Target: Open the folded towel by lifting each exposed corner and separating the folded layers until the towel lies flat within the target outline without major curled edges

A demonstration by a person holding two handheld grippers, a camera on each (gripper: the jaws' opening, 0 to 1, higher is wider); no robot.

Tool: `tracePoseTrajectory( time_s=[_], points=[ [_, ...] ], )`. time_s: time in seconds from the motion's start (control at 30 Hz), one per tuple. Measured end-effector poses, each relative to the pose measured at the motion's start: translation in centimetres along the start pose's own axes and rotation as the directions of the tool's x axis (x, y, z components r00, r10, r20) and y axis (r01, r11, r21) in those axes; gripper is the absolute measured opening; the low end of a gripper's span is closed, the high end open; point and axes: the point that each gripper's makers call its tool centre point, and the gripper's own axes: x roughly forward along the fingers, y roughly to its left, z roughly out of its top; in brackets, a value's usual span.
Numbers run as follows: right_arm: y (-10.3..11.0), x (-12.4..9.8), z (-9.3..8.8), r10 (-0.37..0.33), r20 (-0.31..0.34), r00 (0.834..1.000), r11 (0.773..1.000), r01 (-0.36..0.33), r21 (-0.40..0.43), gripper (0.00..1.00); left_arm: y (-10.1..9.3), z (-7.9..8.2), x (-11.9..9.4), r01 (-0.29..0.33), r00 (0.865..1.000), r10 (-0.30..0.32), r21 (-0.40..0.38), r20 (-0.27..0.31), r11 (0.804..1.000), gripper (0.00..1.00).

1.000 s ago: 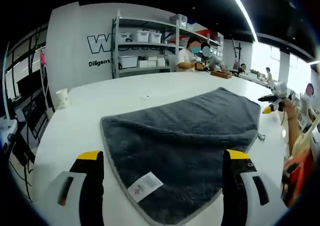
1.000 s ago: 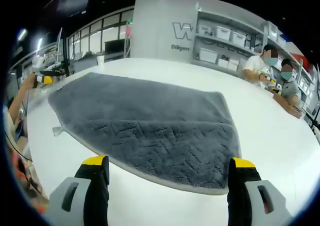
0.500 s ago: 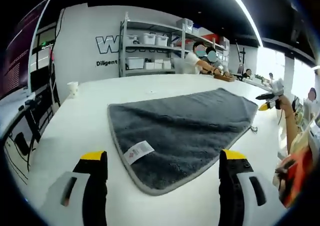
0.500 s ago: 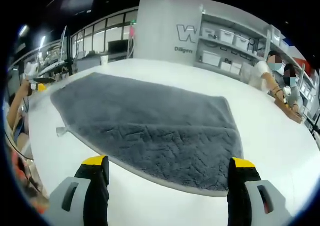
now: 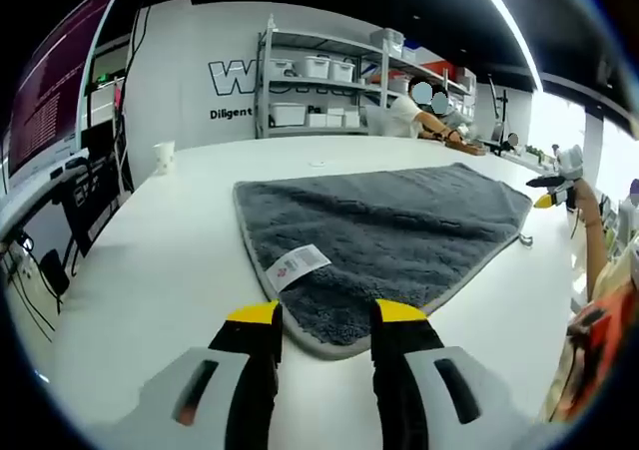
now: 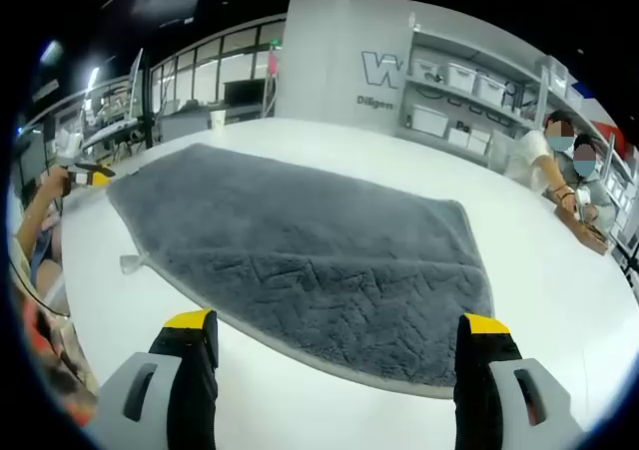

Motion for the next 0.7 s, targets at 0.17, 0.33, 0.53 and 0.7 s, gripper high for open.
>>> tracePoseTrajectory(
  time_s=[0.17,0.33,0.53,0.7],
  points=[
    [-0.3,-0.2,-0.2,-0.005,-0.003,1.0,1.0,0.005,0.011,0.99,0.4,-1.0,0.4,-0.037,0.997,0.04,0.054,-0.065,0.998,0.31],
    [-1.1,-0.8,-0.3,-0.022,-0.003,1.0,1.0,0.022,0.016,0.98,0.3,-1.6,0.7,-0.034,0.996,0.037,0.038,-0.087,0.999,0.28],
    [-2.6,-1.5,0.0,-0.043,0.023,0.999,0.999,0.043,0.018,0.87,0.4,-1.6,0.9,-0.035,0.996,0.038,0.041,-0.078,0.999,0.19],
    [-5.1,-1.7,-0.2,-0.108,0.051,0.993,0.99,0.103,0.093,0.74,0.4,-1.6,1.0,-0.023,0.998,0.024,0.022,-0.063,1.0,0.11]
  ],
)
